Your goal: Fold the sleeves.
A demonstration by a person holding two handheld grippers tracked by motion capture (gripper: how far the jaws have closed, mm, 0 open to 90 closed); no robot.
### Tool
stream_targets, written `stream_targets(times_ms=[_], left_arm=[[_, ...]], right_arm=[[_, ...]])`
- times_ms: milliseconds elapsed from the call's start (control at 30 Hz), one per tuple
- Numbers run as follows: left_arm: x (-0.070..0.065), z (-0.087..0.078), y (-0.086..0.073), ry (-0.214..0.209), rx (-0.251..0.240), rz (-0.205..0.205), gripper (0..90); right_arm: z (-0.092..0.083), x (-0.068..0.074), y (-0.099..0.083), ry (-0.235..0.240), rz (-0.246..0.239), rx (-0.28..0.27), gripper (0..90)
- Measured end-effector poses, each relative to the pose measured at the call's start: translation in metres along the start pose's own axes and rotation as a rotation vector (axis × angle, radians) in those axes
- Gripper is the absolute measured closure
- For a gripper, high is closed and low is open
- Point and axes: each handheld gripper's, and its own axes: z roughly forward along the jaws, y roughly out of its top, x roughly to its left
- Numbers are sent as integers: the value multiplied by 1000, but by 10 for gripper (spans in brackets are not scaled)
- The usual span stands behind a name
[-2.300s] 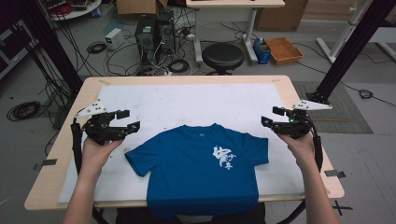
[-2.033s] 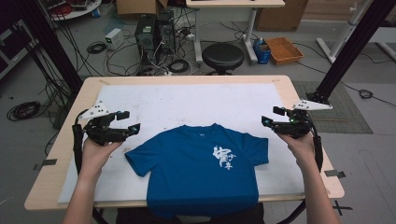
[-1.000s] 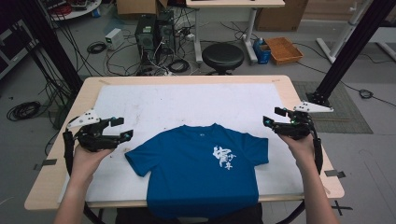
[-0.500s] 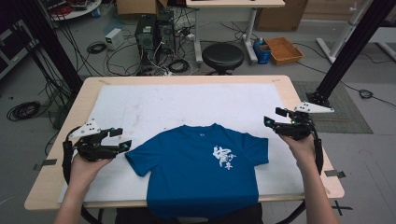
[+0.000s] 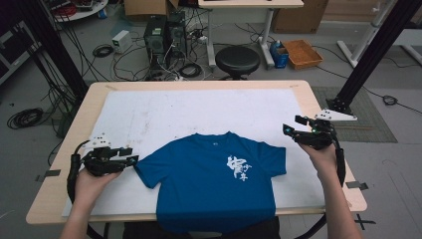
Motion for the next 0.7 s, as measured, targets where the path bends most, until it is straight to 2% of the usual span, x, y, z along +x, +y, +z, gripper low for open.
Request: stream_targets(times_ms=[33,167,467,600,700], left_arm=[[0,1,-2,20,12,-11,539],[0,5,-3,32,49,-33,569],[-3,10,-7,48,117,-30,628],[-5,15,-9,79,165,-8,628],[-5,16,-9,81,166,-6,628]], right_arm=[[0,0,0,-2,2,5,304],[1,0,-1,-3,-2,11,304],[1,-1,-1,-13,-1,15,312],[1,-1,-1,-12,1,22,315],[1,-1,-1,-11,1,25,316]])
